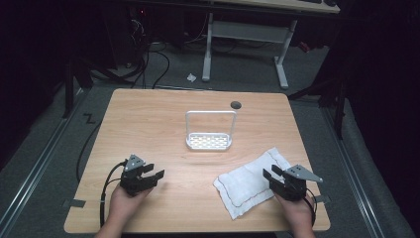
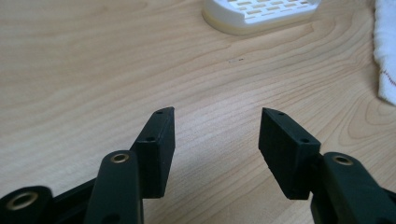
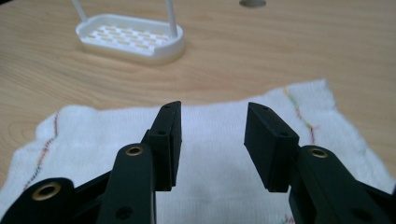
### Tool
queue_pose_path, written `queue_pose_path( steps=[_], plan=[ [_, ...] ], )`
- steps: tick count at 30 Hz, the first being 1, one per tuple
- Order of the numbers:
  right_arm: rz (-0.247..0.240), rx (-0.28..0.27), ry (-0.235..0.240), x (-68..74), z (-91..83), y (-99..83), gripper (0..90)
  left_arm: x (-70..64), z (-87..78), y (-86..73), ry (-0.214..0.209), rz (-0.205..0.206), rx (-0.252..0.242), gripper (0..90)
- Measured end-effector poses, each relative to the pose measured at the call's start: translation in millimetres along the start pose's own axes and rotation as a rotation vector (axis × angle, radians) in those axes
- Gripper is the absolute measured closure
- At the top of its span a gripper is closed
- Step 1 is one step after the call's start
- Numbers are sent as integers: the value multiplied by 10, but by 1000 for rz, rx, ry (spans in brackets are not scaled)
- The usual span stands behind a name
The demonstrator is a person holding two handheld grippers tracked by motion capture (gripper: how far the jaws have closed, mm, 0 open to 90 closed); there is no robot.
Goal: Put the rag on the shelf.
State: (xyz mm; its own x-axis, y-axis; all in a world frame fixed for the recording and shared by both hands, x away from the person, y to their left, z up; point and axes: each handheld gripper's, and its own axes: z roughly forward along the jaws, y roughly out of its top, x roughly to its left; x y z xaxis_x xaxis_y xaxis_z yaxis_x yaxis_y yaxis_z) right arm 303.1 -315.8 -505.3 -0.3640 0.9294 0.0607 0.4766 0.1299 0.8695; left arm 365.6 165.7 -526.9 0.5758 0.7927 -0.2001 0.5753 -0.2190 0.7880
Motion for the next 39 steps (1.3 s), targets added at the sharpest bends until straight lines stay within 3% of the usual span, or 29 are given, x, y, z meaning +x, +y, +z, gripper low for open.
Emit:
queue_pose_path(
  steps=[5,9,18,24,25,28,30,34,35,37,38,39],
  plan=[
    [-31,42,-22,14,-6,-73,561,-11,30,26,-3,-4,-8,471],
    [5,59,-8,-51,-34,-123,555,-75,66,37,-10,14,5,467],
    [25,47,-8,-154,-53,-125,555,-88,97,23,-12,0,10,462],
    [39,43,-24,-217,-60,-123,557,-74,85,13,-4,-3,13,461],
    [66,52,-39,-264,-61,-130,605,-77,90,12,-6,-2,15,471],
    [86,83,-89,-358,-79,-135,809,-90,101,9,-30,0,28,554],
    [105,104,-109,-439,-101,-141,896,-120,101,18,-33,10,32,662],
    [105,132,-141,-511,-138,-174,900,-195,127,51,-57,13,33,871],
    [99,138,-143,-511,-143,-180,900,-284,229,118,-91,19,53,900],
    [93,144,-148,-509,-146,-188,900,-448,367,216,-110,79,76,900],
    [93,144,-148,-509,-146,-188,900,-448,367,216,-110,79,76,900],
    [99,148,-153,-510,-142,-194,900,-563,456,282,-133,96,72,900]
  ],
)
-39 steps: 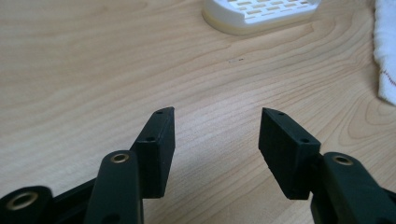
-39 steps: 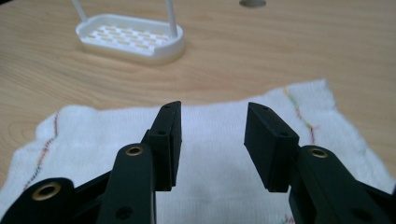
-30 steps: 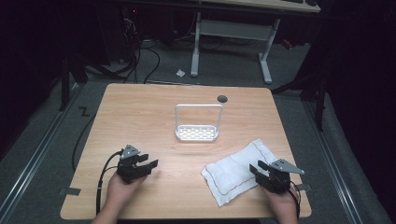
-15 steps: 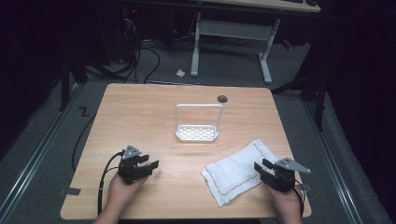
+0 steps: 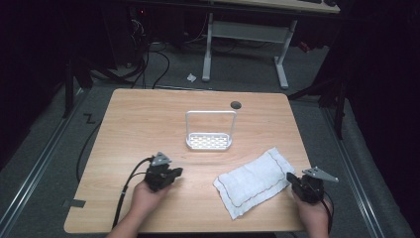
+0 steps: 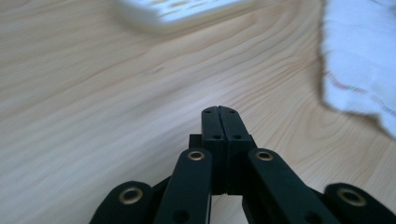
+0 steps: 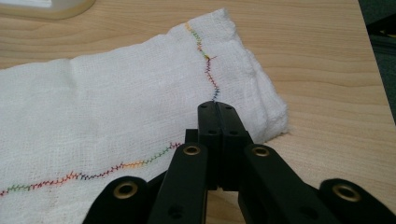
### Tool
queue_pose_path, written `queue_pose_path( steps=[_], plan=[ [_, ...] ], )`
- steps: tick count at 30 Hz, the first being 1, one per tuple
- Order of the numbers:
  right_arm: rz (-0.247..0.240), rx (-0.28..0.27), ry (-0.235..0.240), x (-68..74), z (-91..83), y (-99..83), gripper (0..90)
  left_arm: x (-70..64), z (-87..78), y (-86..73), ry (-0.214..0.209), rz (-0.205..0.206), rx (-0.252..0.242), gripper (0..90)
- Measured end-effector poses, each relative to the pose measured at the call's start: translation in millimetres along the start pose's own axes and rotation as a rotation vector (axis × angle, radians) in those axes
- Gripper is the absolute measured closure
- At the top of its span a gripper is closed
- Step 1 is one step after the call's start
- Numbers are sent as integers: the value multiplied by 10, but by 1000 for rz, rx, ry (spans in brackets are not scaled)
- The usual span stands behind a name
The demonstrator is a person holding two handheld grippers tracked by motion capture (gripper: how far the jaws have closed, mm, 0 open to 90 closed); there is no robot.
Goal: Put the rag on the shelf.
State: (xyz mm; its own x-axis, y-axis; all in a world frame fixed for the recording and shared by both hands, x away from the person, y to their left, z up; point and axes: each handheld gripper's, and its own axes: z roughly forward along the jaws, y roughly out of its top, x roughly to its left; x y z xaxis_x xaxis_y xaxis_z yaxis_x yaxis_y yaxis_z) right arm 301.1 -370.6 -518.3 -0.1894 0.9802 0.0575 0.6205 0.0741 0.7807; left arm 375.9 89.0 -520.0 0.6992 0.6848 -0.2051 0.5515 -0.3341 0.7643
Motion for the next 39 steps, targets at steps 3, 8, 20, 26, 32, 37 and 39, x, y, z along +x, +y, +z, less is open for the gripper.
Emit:
queue_pose_path(
  steps=[3,8,20,26,32,37,39],
  plan=[
    [5,0,-5,-17,0,-13,900,-224,211,190,-39,51,-3,900],
    [6,8,4,-41,5,-30,900,-653,619,446,-115,122,12,899],
    [-11,64,27,7,130,-44,900,-917,865,357,-126,231,125,900],
    [-41,71,45,150,214,4,900,-1002,609,141,-161,272,155,900],
    [-82,80,97,401,303,58,900,-991,341,-92,-253,225,180,897],
    [-134,102,164,717,413,135,900,-886,105,-185,-286,214,157,830],
    [-154,104,181,803,446,157,900,-743,55,-85,-277,152,86,814]
  ],
)
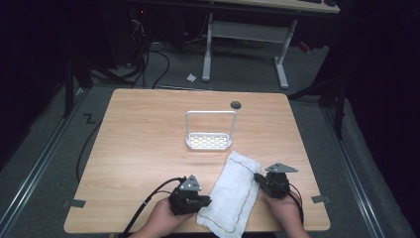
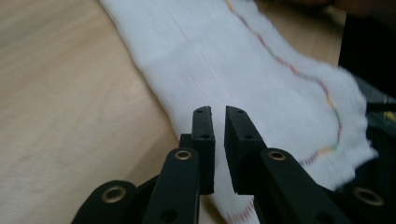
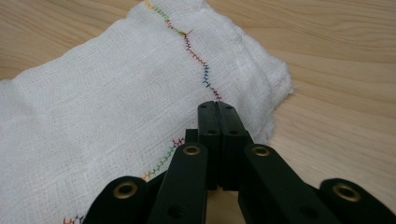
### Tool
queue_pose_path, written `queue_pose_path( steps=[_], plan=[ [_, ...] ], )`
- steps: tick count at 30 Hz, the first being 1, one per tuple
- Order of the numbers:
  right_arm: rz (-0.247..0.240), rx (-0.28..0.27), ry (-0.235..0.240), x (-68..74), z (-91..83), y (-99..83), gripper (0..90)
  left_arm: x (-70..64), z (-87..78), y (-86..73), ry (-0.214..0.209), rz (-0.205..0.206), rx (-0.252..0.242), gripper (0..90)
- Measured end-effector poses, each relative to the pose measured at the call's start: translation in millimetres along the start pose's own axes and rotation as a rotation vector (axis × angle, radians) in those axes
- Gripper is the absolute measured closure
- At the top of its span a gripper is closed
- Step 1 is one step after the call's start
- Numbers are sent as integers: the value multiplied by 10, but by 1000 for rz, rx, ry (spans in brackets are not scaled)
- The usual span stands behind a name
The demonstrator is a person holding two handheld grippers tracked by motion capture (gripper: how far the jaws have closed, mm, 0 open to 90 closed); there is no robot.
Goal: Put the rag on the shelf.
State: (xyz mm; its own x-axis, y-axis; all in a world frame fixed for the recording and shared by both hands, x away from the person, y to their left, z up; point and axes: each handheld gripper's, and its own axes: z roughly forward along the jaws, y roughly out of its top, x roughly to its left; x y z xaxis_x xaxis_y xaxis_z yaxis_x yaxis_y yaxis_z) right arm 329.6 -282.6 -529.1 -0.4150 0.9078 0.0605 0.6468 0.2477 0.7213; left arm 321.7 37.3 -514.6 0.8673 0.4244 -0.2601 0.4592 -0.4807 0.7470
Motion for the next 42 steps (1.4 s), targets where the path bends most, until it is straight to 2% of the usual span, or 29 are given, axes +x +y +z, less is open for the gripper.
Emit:
queue_pose_path(
  steps=[2,4,5,6,7,11,12,14,15,17,19,20,21,22,25,26,27,28,29,31,32,33,35,36,37,39,40,41,42],
  plan=[
    [-15,8,12,73,42,41,900,71,11,75,12,-17,-32,807],
    [-21,9,16,111,66,61,900,91,44,112,19,-15,-34,820],
    [-47,10,26,184,117,102,900,110,149,171,39,5,-21,822],
    [-49,11,28,212,130,113,900,110,149,171,39,5,-21,822],
    [-57,12,34,244,149,127,900,133,257,206,70,23,-3,822],
    [-76,14,56,344,198,164,900,165,338,189,94,31,24,821],
    [-100,17,72,427,233,192,900,150,331,131,111,48,41,822],
    [-108,17,77,458,245,200,900,138,302,91,114,47,36,823],
    [-126,17,96,553,278,219,900,107,213,-3,114,48,38,830],
    [-134,15,106,587,287,221,900,92,160,-58,117,52,37,838],
    [-146,15,129,705,300,214,900,72,45,-162,125,48,38,840],
    [-193,9,142,819,323,218,900,64,-23,-220,139,54,38,842],
    [-193,9,142,819,323,218,900,64,-23,-220,139,54,38,842],
    [-221,8,136,884,331,222,899,85,-64,-270,137,36,20,842],
    [-224,2,137,896,335,217,897,96,-67,-279,132,23,12,843],
    [-217,-15,132,890,320,202,783,91,-64,-266,129,18,14,846],
    [-217,-15,132,890,320,202,783,91,-64,-266,129,18,14,850],
    [-209,-51,140,869,273,174,773,106,-76,-257,106,1,-12,848],
    [-211,-55,133,863,253,165,772,106,-76,-257,106,1,-12,846],
    [-203,-70,130,815,201,149,769,155,-123,-229,145,-1,-52,813],
    [-190,-75,135,780,181,143,767,155,-123,-229,145,-1,-52,781],
    [-179,-77,136,750,165,135,766,239,-177,-202,192,-21,-91,759],
    [-165,-83,133,698,139,123,760,356,-207,-163,211,-62,-123,703],
    [-165,-83,133,698,139,123,760,356,-207,-163,211,-62,-123,660],
    [-161,-90,133,677,131,124,752,420,-203,-133,241,-73,-134,660],
    [-139,-101,132,644,116,132,733,505,-179,-89,296,-81,-135,599],
    [-123,-105,143,617,112,142,721,613,-142,-54,311,-131,-152,552],
    [-123,-107,149,606,118,146,715,613,-142,-54,311,-131,-152,546],
    [-115,-103,153,601,122,147,709,681,-94,-35,312,-175,-156,544]
  ],
)
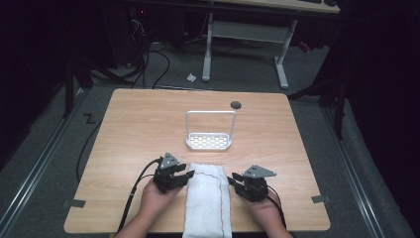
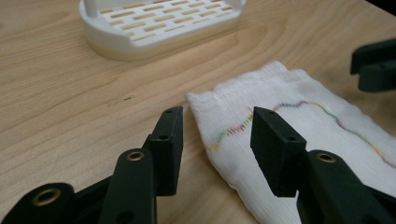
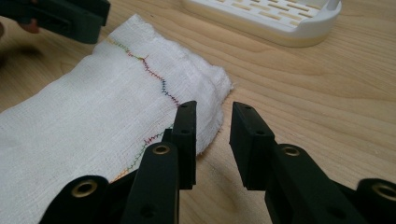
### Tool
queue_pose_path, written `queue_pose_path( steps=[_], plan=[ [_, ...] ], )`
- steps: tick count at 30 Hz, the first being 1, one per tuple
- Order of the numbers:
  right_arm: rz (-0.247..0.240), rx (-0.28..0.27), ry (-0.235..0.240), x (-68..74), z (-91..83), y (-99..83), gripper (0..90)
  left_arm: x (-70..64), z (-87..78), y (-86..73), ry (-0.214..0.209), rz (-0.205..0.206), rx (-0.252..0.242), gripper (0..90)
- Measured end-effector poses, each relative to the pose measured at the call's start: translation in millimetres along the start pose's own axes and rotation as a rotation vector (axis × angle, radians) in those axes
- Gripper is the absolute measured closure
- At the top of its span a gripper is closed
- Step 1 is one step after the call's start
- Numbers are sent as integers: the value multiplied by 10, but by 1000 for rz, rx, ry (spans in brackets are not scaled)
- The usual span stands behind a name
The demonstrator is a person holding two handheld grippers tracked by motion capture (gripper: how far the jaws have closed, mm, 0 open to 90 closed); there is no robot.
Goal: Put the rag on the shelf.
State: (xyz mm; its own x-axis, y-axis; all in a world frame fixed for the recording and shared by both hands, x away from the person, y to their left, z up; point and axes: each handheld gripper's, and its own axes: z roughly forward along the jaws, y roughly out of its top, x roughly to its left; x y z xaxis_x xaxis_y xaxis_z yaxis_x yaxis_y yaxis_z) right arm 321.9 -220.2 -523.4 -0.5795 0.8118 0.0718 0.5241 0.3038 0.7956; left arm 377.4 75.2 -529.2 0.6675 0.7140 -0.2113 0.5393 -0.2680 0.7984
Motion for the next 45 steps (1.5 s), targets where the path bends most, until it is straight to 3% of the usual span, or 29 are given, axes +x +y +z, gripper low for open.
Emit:
queue_pose_path(
  steps=[6,8,9,13,16,19,22,24,28,32,33,34,36,40,41,42,45],
  plan=[
    [4,17,14,1,55,-7,695,47,123,-20,25,-31,30,567],
    [14,20,26,0,88,2,682,40,114,-21,16,-21,16,576],
    [34,16,41,-11,141,29,672,47,124,-28,5,-31,38,589],
    [63,26,41,-56,256,74,651,52,129,-28,-1,-45,35,619],
    [29,60,34,-57,348,112,660,82,139,-25,-37,-73,35,640],
    [23,69,64,-58,397,142,814,91,146,-22,-47,-78,36,650],
    [-1,94,46,-15,387,184,828,80,149,-23,-52,-72,41,703],
    [-39,56,15,29,340,266,825,52,156,-19,-46,-43,51,716],
    [-25,66,6,13,397,313,825,55,155,-19,-49,-44,52,721],
    [0,95,5,-17,516,284,751,55,151,-23,-50,-45,52,724],
    [4,92,3,-32,527,284,689,53,148,-25,-48,-44,52,724],
    [46,92,6,-66,534,281,615,53,148,-26,-49,-45,52,729],
    [58,87,23,-80,540,279,611,53,147,-26,-50,-44,54,755],
    [35,76,42,-34,563,269,698,43,145,-30,-53,-34,59,799],
    [26,71,53,-20,574,266,763,37,140,-32,-47,-28,57,828],
    [49,74,74,-12,579,261,821,28,135,-34,-43,-24,53,852],
    [64,67,78,-21,575,256,835,23,117,-41,-40,-12,39,860]
  ],
)
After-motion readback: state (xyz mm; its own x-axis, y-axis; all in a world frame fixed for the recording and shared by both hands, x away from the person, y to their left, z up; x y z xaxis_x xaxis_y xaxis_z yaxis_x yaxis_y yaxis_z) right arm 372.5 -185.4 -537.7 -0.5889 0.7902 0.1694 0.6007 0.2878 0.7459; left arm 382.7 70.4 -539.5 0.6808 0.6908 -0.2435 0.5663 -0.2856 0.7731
